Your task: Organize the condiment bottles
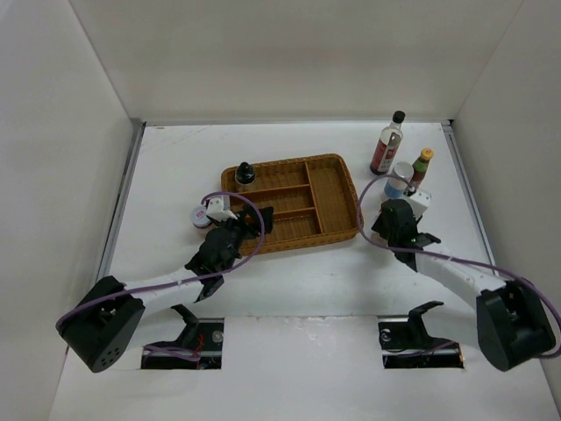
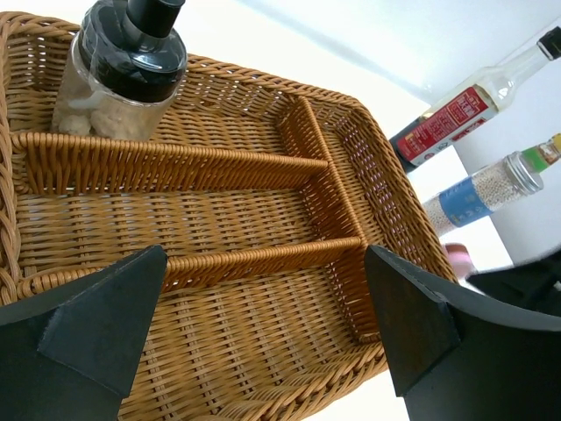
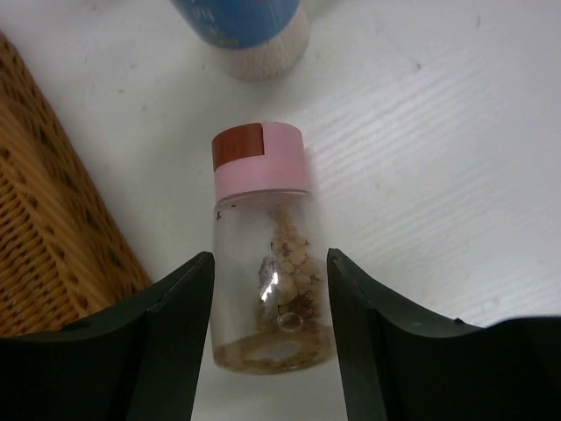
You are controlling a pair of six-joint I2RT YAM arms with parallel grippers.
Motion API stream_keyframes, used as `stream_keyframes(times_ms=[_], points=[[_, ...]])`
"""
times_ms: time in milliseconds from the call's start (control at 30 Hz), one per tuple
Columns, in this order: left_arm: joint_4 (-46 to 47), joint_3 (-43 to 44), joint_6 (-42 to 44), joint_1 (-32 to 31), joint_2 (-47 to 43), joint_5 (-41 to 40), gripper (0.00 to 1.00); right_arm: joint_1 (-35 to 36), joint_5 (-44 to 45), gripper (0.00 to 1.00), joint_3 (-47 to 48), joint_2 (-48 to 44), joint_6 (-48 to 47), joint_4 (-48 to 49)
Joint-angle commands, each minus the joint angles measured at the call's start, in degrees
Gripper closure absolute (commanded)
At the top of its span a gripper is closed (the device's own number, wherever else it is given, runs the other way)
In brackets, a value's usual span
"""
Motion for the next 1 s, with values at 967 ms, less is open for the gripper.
stream_keyframes(times_ms=[967], points=[[2.8,-0.4,-1.7,2.3,-2.6,1.6,0.0,-1.5,-9.7,0.19,11.5,7.1,-1.0,-11.6]])
